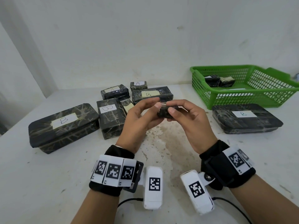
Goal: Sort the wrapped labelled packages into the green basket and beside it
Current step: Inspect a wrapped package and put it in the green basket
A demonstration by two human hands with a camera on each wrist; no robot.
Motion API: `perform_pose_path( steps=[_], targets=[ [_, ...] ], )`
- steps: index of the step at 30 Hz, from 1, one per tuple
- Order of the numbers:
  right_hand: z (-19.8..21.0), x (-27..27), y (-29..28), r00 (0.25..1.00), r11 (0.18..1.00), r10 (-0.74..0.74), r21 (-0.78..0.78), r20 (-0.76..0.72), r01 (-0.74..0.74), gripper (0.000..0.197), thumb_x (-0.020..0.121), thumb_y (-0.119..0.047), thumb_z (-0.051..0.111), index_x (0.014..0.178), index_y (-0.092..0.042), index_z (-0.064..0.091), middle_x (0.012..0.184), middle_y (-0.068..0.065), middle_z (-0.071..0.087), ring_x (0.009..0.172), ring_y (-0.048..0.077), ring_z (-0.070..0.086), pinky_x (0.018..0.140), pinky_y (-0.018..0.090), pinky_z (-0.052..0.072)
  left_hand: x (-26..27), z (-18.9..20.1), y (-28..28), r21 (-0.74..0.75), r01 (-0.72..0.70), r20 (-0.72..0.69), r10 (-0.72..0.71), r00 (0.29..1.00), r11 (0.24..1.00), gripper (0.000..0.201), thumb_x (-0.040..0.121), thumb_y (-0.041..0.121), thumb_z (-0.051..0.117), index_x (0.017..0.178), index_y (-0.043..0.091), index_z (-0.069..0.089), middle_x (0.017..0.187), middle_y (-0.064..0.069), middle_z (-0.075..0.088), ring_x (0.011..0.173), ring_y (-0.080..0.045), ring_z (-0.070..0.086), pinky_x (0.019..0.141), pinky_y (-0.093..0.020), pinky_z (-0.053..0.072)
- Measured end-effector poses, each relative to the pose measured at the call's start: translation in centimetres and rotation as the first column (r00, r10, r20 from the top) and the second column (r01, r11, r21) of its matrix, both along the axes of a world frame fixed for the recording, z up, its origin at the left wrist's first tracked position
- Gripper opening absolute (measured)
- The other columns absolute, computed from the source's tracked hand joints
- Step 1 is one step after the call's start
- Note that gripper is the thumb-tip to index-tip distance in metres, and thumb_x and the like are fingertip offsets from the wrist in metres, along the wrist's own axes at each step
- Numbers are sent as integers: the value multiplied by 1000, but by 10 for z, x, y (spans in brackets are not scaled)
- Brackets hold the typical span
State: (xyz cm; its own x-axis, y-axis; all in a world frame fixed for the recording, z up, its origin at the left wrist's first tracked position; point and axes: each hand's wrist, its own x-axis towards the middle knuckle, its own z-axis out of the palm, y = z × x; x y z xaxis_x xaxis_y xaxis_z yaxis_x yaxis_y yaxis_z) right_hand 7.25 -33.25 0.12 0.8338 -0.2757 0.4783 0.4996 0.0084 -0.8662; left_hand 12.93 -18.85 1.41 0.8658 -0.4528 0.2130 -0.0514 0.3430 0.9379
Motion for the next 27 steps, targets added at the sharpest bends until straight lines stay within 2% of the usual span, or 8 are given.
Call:
perform_pose_path(
  steps=[3, 8, 11, 14, 16, 19, 22, 27],
  targets=[
    [-1, -1, -1, 999, 996, 23, -91, -34, -26, 17, 86, -8, 66, 102, -14, 68, 110, -1, 69, 94, 12, 65, 75, 24, 53, 4, -2, -2, -1, -80, -65, 79, 995, 997, 59, 78, 32, 79, 127, 8, 56, 128, -21, 60, 107, -32, 68, 81, -34, 59],
    [5, -4, 3, 993, 998, -16, -58, -115, 9, 43, 94, -12, 60, 133, -26, 50, 133, -10, 53, 88, 10, 69, 69, 27, 56, 10, -5, 3, 22, -68, -36, 69, 997, 997, 68, 63, 10, 75, 128, 13, 56, 124, -10, 63, 107, -24, 69, 88, -38, 59],
    [6, -3, -1, 976, 987, -152, -75, -159, 141, 53, 88, -34, 60, 139, -32, 44, 132, -12, 51, 95, -1, 65, 81, 25, 52, 10, -7, 2, 30, -12, 49, 10, 999, 999, 60, 61, -3, 69, 119, 9, 61, 111, -5, 70, 98, -24, 71, 87, -39, 57],
    [9, -4, -8, 962, 977, -207, -97, -180, 192, 58, 77, -48, 65, 133, -38, 52, 117, -16, 61, 91, 6, 60, 75, 21, 43, 10, -9, 2, 91, 1, 140, -13, 990, 996, 51, 59, -6, 67, 107, 11, 67, 103, -7, 73, 99, -25, 70, 89, -41, 57],
    [12, -5, -12, 976, 989, -144, -50, -163, 138, 49, 77, -42, 69, 125, -33, 61, 98, -17, 64, 69, 10, 55, 60, 20, 41, 8, -9, 1, 123, -7, 190, -17, 982, 992, 49, 58, -6, 67, 103, 11, 68, 102, -8, 73, 98, -24, 69, 88, -40, 56],
    [15, -6, -11, 986, 998, -59, -4, -157, 59, 36, 85, -21, 69, 120, -15, 65, 93, -5, 66, 48, 14, 52, 41, 21, 39, 7, -10, 2, 150, -36, 219, 2, 976, 988, 46, 60, -3, 68, 105, 11, 68, 102, -6, 74, 98, -22, 69, 87, -36, 56],
    [15, -7, -7, 987, 999, 22, 41, -160, -16, 23, 91, -7, 63, 113, -15, 61, 97, -3, 70, 65, 20, 70, 44, 22, 48, 5, -7, 3, 137, -33, 227, 1, 974, 990, 41, 70, 6, 71, 110, 12, 68, 107, -6, 74, 105, -22, 68, 89, -35, 55],
    [12, -5, -5, 990, 997, 59, 51, -128, -53, 26, 91, -1, 62, 112, -16, 56, 109, 5, 70, 83, 28, 74, 60, 28, 57, -2, 5, 2, 63, -7, 183, -5, 983, 998, 32, 85, 28, 64, 115, 17, 67, 110, 5, 73, 102, -3, 67, 75, -13, 50]
  ],
)
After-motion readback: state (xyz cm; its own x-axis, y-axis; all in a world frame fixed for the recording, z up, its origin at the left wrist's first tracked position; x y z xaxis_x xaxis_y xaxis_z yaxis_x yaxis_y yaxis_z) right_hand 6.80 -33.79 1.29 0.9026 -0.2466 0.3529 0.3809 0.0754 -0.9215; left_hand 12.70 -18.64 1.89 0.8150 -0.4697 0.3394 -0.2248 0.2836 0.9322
